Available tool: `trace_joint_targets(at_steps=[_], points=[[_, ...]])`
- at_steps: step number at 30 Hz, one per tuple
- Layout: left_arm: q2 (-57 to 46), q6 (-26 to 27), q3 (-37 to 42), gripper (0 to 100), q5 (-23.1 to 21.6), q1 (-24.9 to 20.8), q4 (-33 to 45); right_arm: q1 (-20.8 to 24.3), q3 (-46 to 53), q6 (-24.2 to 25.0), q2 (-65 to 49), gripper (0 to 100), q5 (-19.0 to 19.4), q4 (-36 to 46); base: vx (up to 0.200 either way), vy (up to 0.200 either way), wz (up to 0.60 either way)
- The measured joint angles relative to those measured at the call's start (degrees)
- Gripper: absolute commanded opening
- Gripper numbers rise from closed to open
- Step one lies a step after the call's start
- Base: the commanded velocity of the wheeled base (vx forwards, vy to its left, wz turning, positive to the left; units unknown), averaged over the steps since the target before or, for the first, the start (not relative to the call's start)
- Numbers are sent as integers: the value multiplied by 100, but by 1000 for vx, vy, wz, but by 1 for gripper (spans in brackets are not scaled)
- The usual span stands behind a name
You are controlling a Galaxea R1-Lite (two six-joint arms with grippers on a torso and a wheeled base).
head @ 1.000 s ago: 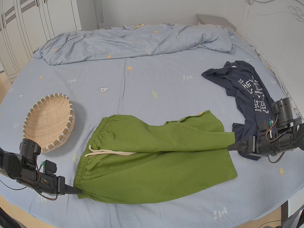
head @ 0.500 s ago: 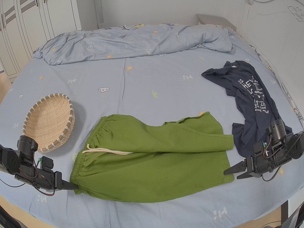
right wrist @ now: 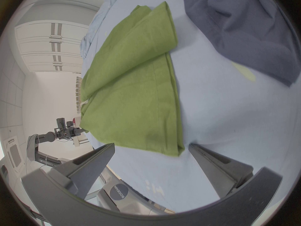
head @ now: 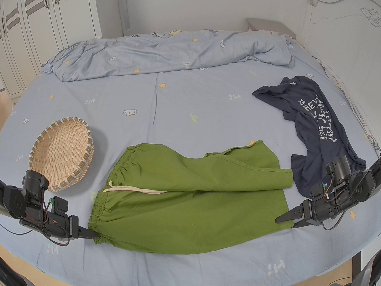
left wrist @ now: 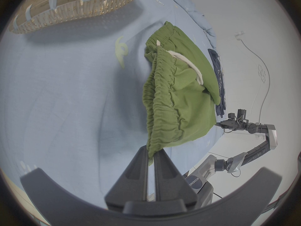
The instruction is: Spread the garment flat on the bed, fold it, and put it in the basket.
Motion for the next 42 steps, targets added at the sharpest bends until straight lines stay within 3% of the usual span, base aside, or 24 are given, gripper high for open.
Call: trace_joint_targets(at_steps=[13,14,28,37,42], points=[[4,0,7,0,0,-40,-1,16,-37,6,333,100,139,-222,0,0,0],[4,-2,7,0,0,-41,-1,13,-30,6,341,0,176,-233,0,0,0],[-7,6,13,0,-9,-30,7,-190,0,-60,394,0,228,-241,0,0,0],[-35,20,77,0,-11,-5,43,-382,269,-468,173,0,205,-205,0,0,0],[-176,128,171,0,5,-13,588,-358,611,-521,-315,0,173,33,0,0,0]])
